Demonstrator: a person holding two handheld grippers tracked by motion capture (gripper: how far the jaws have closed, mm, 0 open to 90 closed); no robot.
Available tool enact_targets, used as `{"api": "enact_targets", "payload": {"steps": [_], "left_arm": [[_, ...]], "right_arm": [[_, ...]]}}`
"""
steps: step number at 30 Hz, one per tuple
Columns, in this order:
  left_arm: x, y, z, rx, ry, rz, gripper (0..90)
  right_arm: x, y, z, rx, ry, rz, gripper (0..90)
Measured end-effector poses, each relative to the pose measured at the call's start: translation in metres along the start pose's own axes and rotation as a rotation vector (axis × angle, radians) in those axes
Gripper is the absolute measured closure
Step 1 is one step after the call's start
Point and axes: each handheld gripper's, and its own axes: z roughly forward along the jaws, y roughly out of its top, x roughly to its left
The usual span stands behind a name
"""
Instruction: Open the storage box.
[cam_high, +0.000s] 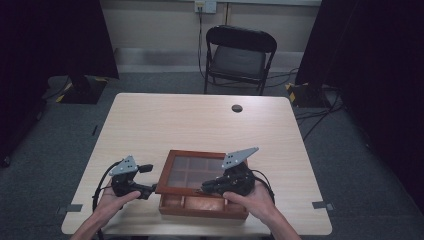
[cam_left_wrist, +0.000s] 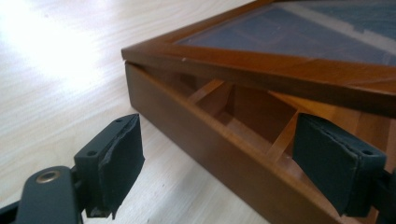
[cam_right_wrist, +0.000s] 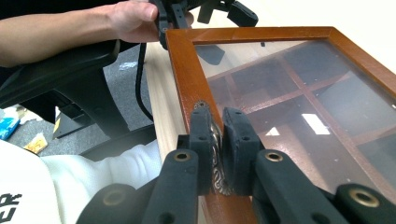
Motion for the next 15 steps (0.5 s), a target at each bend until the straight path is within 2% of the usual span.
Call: {"api": "enact_targets", "payload": {"steps": [4, 7, 11, 15], "left_arm": [[-0.0048, 0.0031, 0.0008, -0.023, -0.009, 0.018, 16.0], [-0.0068, 0.0042, 0.0036, -0.023, -0.027, 0.001, 16.0], [-0.0081, 0.0056, 0.0058, -0.031, -0.028, 0.006, 16.0], [-0.0084, 0.008, 0.0046, -0.061, -0.017, 0.009, 16.1]], "right_arm": [[-0.0004, 0.0028, -0.0016, 0.0, 0.0, -0.003, 82.9], [-0.0005, 0.0051, -0.0032, -0.001, -0.004, -0.006, 82.9], [-0.0016, 0.0084, -0.005, 0.0, -0.002, -0.005, 82.9], [-0.0019, 0.0104, -0.006, 0.001, -0.003, -0.006, 82.9]]}}
